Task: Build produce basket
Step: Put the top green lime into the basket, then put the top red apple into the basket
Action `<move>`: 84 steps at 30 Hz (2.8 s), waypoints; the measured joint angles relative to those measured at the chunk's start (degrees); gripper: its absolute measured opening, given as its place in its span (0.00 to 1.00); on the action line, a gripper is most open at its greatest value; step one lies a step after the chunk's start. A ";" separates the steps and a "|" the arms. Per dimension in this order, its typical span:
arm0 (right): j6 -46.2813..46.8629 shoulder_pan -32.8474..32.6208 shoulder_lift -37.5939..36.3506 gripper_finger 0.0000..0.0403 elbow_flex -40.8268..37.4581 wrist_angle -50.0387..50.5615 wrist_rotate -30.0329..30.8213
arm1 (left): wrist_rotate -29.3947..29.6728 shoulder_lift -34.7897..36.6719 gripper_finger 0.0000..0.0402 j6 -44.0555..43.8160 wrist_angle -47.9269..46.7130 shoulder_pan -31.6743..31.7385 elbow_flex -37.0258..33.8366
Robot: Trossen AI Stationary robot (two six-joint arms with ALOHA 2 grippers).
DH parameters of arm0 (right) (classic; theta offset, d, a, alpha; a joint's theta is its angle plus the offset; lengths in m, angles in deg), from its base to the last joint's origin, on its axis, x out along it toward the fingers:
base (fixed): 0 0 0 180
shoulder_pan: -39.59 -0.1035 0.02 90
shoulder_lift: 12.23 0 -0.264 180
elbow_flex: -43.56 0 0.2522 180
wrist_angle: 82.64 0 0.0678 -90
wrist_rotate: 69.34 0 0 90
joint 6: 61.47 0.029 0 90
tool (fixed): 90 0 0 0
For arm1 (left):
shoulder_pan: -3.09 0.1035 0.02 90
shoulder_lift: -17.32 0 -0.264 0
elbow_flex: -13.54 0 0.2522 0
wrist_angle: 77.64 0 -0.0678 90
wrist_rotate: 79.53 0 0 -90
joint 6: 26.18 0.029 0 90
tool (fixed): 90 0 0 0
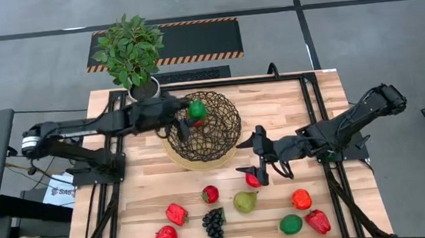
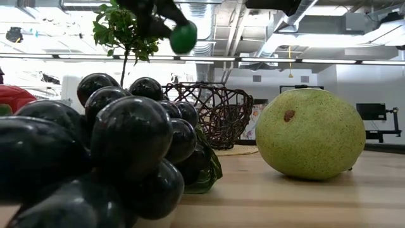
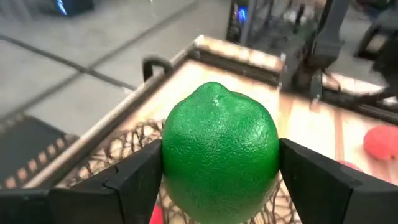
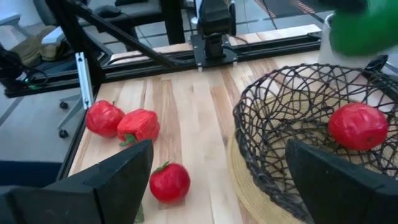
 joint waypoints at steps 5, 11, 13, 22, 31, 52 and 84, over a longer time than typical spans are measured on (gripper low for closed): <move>-0.03 0.59 0.00 0.95 -0.02 0.23 0.00 | -2.89 -7.33 0.70 0.68 0.11 4.01 0.79; -0.11 0.94 0.01 0.95 -0.02 0.27 -0.10 | -3.80 -16.94 0.70 2.96 -1.34 4.53 4.85; -0.11 1.29 0.01 0.95 -0.02 0.36 -0.11 | -3.71 -20.40 0.70 3.35 -1.78 4.33 7.09; -0.04 1.27 0.00 0.95 -0.02 0.69 -0.31 | 2.77 -33.21 0.70 5.13 -8.41 3.52 15.43; 0.91 1.27 0.00 0.95 0.00 1.36 -0.33 | 6.53 -39.71 0.73 7.51 -9.12 3.55 17.94; 11.16 1.27 0.05 0.95 0.07 14.27 -0.34 | 5.88 -35.71 0.89 9.81 -17.59 1.85 23.84; 16.23 0.69 21.30 0.93 0.30 26.20 -18.49 | 12.91 -6.26 0.89 8.90 -30.35 -19.39 29.05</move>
